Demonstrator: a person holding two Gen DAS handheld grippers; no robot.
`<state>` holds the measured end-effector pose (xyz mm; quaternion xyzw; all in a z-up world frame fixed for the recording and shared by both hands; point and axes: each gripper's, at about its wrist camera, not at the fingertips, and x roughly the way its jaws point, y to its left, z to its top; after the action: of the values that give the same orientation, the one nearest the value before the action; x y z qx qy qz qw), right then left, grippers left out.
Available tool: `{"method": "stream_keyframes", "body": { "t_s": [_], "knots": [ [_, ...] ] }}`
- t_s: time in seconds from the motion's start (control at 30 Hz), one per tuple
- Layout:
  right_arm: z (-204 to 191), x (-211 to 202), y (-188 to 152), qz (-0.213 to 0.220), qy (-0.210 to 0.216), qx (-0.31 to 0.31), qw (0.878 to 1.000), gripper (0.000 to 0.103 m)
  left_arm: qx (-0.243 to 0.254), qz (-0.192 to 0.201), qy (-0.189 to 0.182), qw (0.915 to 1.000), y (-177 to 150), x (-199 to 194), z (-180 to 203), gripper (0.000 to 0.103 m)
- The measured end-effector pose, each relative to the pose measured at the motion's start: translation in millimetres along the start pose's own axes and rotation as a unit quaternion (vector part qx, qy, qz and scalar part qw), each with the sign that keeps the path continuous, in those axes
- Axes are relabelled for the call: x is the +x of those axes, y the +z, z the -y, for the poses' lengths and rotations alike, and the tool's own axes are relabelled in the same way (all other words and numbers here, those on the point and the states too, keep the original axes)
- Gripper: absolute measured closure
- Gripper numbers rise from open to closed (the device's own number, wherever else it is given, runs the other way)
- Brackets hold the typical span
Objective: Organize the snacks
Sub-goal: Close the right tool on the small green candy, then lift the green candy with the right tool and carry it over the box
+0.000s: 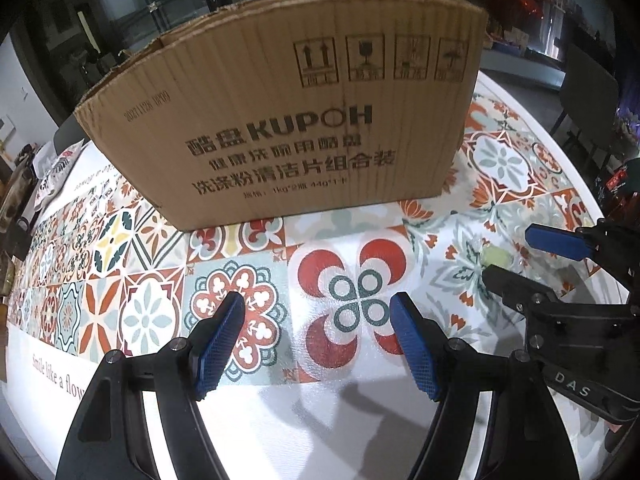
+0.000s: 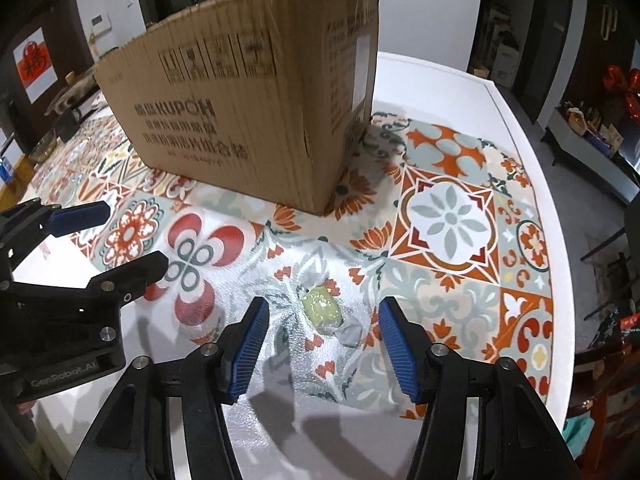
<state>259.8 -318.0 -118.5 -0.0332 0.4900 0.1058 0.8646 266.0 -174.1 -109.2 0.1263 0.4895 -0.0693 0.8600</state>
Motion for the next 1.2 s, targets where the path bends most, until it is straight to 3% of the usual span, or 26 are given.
{"method": "stream_keyframes", "body": {
  "t_s": [0.3,0.47,0.53,0.83,1.2],
  "knots": [
    [-2,17,1,-0.014,0.001,-0.002,1.0,0.061,-0.008,-0.018,0.001,0.9998,3,10,-3,0.029],
    [-6,20,2,-0.019,-0.003,-0.013,1.0,0.072,-0.012,-0.023,-0.001,0.9997,3,14,-4,0.029],
    [-6,20,3,-0.019,0.002,-0.009,1.0,0.083,-0.014,-0.022,-0.003,0.9997,3,14,-5,0.029],
    [-12,2,0,0.006,0.01,0.02,1.0,0.083,-0.017,-0.007,-0.01,0.9998,-1,3,-14,0.029],
    [-35,-38,-3,0.047,-0.003,0.034,0.998,0.083,-0.015,0.048,-0.016,0.9986,-6,-38,-33,0.029]
  ]
}}
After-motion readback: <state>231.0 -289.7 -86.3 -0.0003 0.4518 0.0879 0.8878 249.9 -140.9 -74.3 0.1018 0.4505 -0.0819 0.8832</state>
